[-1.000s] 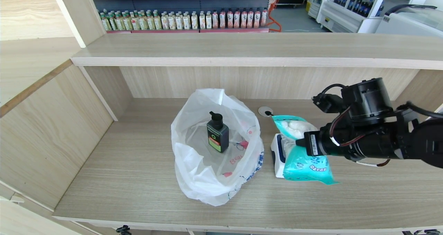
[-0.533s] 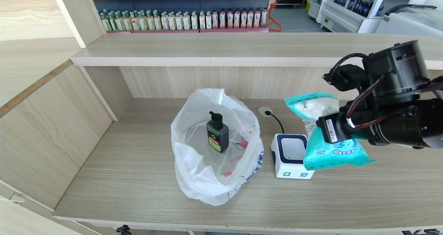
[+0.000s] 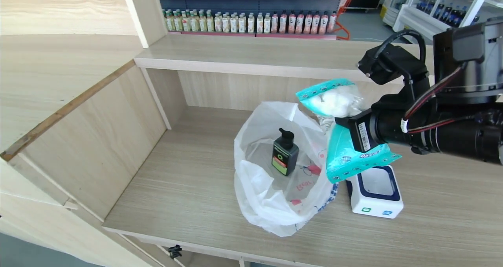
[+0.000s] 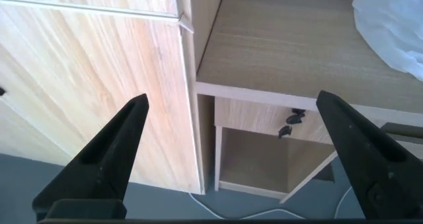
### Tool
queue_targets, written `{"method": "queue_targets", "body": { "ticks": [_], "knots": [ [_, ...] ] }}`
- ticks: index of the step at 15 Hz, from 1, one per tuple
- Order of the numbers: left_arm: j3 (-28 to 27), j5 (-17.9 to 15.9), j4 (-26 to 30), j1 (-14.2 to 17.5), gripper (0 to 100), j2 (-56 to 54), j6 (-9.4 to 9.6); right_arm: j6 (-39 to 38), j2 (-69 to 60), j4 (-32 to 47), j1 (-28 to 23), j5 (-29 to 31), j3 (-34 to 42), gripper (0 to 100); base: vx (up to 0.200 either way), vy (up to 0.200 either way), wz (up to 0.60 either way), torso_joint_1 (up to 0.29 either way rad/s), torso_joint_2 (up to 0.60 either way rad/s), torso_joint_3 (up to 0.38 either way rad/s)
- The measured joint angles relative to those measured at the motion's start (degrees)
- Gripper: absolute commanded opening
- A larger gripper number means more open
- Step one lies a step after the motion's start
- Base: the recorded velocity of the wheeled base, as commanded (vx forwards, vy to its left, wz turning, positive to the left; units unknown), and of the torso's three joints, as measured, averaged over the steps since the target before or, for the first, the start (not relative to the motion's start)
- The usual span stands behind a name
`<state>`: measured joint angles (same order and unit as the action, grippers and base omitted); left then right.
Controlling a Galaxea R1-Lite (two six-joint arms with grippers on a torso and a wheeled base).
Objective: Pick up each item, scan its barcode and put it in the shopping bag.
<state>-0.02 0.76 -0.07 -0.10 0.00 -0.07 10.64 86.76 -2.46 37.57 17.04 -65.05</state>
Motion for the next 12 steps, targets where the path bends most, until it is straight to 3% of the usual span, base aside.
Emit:
{"method": "queue_targets", "body": {
  "ticks": [1,4,7,12],
  "knots": [
    [0.0,0.02,0.0,0.0,100,0.0,-0.02,0.46,-0.27,-0.27,0.22,-0.95,0.39,0,0.0,0.0,0.6,0.007,0.01,0.002],
    [0.02,0.02,0.0,0.0,100,0.0,0.0,0.71,-0.55,-0.55,-0.41,-1.43,1.82,0,0.0,0.0,0.0,0.0,0.0,0.0],
    [0.02,0.02,-0.02,0.0,100,0.0,0.0,0.66,0.15,-0.84,-4.45,-2.88,5.95,0,0.0,0.0,0.0,0.0,0.0,0.0],
    [0.02,0.0,0.02,0.0,100,0.0,0.0,0.13,3.67,-9.39,-6.92,-4.27,12.35,0,0.0,0.0,0.0,0.0,0.0,0.0]
  ]
}}
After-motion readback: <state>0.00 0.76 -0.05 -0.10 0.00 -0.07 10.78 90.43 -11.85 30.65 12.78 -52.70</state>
